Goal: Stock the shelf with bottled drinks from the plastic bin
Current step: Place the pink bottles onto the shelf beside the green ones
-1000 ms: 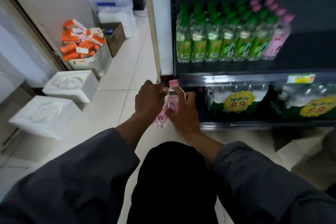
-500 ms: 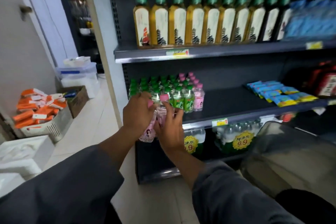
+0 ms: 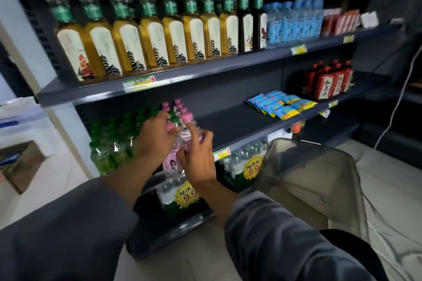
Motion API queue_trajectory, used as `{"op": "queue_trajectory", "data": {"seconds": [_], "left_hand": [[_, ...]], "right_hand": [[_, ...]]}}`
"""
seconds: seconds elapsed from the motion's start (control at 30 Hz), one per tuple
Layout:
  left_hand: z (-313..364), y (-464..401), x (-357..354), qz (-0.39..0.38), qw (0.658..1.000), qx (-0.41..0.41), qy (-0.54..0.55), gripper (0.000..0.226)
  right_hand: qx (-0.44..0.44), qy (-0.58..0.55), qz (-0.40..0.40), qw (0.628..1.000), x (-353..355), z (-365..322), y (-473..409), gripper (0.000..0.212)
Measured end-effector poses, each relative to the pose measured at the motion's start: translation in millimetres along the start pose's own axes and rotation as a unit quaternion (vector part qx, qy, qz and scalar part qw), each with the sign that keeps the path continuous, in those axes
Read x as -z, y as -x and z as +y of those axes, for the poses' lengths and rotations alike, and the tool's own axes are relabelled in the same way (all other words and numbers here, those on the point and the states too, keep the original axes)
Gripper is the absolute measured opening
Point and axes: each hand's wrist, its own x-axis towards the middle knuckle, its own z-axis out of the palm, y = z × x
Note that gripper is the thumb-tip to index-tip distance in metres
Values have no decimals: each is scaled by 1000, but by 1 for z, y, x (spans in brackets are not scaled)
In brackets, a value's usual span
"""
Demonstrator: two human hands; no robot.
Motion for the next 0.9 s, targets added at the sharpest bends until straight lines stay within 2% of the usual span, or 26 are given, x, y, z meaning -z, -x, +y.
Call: {"op": "queue_trajectory", "data": {"seconds": [0.27,0.37,0.53,0.67,0.9], "left_hand": [[27,-52,-71,-30,999,24,14,26],[31,-83,-101,-45,998,32,35,28],[28,-138,-148,-58,998,8,23,9],[18,-171,-183,-56,998,-3,6,10],[-3,-213,-240,-67,997,26,-18,9]], "right_hand": [[-1,23,31,999,14,68,-52,67],[-10,17,49,999,10,94,-76,61],[-23,22,57,998,-12,140,-122,63],[-23,36,35,998,-30,168,-146,71],[-54,14,25,998,-66,209,-171,66]]}}
